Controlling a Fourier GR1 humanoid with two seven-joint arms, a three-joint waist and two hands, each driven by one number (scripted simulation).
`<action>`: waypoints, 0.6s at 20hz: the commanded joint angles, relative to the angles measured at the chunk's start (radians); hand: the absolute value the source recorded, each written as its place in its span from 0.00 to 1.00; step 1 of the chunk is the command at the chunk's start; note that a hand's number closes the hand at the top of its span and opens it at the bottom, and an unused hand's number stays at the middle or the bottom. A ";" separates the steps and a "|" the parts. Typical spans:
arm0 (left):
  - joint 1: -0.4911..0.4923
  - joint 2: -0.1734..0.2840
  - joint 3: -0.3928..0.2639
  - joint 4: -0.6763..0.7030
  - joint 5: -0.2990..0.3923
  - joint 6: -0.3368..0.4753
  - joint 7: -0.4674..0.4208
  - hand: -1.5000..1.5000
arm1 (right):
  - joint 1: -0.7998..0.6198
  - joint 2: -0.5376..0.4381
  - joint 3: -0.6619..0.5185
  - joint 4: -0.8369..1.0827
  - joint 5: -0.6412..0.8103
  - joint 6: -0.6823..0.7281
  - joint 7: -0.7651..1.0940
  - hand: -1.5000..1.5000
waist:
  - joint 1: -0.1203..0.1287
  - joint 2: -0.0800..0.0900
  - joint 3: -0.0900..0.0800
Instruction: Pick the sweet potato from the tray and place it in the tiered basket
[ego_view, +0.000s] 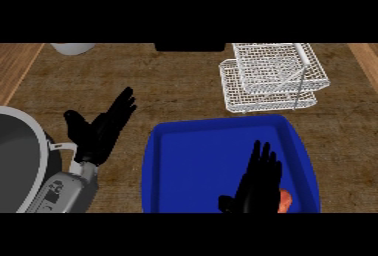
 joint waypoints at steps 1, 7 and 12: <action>0.027 -0.017 -0.003 0.028 -0.030 0.015 -0.032 0.50 | -0.055 0.014 0.020 0.037 -0.011 -0.044 0.248 0.00 | 0.000 0.002 -0.004; 0.052 0.008 0.016 -0.009 -0.005 -0.024 -0.004 0.50 | -0.071 0.014 -0.013 0.059 -0.028 -0.077 0.224 0.00 | 0.006 -0.001 -0.003; 0.035 -0.018 0.008 -0.032 -0.024 0.008 0.014 0.50 | -0.081 0.014 -0.097 0.098 -0.062 -0.137 0.170 0.00 | 0.004 -0.001 -0.002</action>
